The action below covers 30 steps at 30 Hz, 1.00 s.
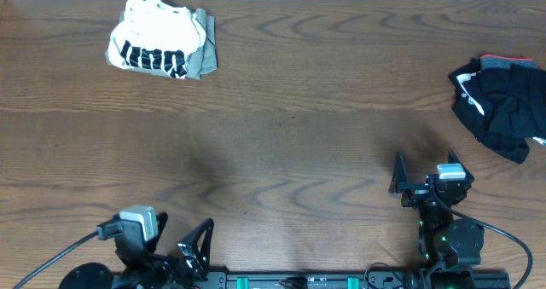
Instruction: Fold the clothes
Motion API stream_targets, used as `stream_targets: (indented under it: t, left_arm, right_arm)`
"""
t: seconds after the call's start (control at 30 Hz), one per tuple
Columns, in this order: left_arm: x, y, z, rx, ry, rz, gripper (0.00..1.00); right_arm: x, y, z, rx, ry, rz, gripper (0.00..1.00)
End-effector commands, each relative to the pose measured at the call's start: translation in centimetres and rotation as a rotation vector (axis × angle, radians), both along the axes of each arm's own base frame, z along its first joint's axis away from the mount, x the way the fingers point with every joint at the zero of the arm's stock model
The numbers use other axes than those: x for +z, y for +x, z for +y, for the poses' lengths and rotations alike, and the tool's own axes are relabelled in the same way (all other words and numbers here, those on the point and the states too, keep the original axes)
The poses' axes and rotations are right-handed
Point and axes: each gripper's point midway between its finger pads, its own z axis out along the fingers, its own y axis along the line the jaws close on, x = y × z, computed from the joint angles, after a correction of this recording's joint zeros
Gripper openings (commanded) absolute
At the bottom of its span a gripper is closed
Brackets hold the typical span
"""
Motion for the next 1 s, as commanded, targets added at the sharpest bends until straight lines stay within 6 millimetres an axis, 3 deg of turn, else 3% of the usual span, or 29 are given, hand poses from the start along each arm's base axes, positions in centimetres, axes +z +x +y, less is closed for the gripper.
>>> stream_targets:
  t: [0.0, 0.1, 0.23, 0.37, 0.6, 0.97]
  left_arm:
    - [1.5, 1.5, 0.0, -0.009, 0.031, -0.113, 0.98]
    - [3.8, 3.6, 0.0, -0.017, 0.069, -0.284, 0.98]
    - [4.4, 6.0, 0.0, -0.025, 0.114, -0.422, 0.98]
    - [2.6, 8.1, -0.1, -0.021, 0.118, -0.492, 0.98]
    - [-0.6, 10.0, 0.5, 0.028, 0.126, -0.601, 0.98]
    - [-4.9, 12.4, 4.6, 0.271, 0.189, -0.556, 0.98]
  right_arm:
    - [-0.1, 0.0, 0.0, 0.001, 0.015, 0.000, 0.99]
    - [-0.1, 0.0, 0.0, 0.001, 0.015, 0.000, 0.99]
    - [-0.1, 0.0, 0.0, 0.001, 0.015, 0.000, 0.99]
    - [-0.1, 0.0, 0.0, 0.001, 0.015, 0.000, 0.99]
    - [-0.1, 0.0, 0.0, 0.001, 0.015, 0.000, 0.99]
    - [-0.1, 0.0, 0.0, 0.001, 0.015, 0.000, 0.99]
